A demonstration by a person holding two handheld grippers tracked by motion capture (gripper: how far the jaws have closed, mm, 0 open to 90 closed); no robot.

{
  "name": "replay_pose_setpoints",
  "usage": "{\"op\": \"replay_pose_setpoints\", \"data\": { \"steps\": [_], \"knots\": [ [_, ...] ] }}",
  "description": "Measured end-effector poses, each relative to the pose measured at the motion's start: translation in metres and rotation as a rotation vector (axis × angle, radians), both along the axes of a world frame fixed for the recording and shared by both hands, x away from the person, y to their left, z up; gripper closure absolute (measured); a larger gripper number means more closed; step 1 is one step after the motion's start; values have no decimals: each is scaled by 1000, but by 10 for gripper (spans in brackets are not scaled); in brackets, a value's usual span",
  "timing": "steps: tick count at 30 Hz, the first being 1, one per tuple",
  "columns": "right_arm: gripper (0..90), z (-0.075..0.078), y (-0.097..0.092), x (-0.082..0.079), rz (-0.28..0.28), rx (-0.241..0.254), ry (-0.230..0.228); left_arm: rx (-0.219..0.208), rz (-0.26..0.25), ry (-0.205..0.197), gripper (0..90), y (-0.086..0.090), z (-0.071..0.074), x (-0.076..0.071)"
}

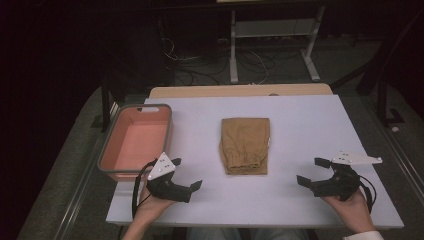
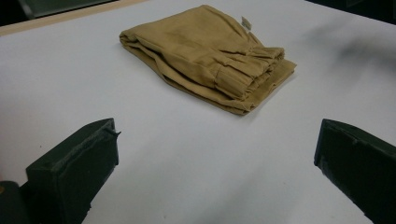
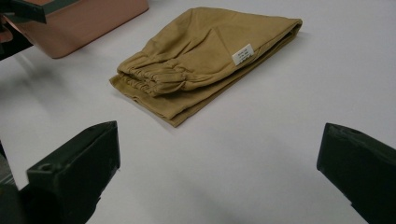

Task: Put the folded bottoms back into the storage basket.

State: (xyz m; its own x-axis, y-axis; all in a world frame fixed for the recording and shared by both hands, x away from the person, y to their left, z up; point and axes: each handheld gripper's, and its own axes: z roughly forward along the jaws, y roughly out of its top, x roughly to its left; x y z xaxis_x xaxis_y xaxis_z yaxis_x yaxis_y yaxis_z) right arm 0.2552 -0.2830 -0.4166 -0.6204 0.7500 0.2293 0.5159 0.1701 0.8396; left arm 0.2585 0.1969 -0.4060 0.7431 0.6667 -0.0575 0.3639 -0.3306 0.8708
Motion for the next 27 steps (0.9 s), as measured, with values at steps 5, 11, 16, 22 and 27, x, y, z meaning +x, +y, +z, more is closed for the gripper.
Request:
{"op": "replay_pose_setpoints", "data": {
  "steps": [5,11,16,22,27],
  "knots": [
    [0,0,0,0,-1,0,3,-3,0,0,0,0,0,0],
    [0,1,-1,-1,1,0,1,-4,-2,-3,0,0,1,0],
    [0,2,-1,-1,8,-4,4,-4,-5,-2,0,0,1,-1],
    [0,3,-4,-1,6,-6,3,-6,-3,-4,0,0,2,-1],
    [0,4,-5,-1,5,-5,5,-5,-4,-7,0,-1,3,-1]
  ]
}}
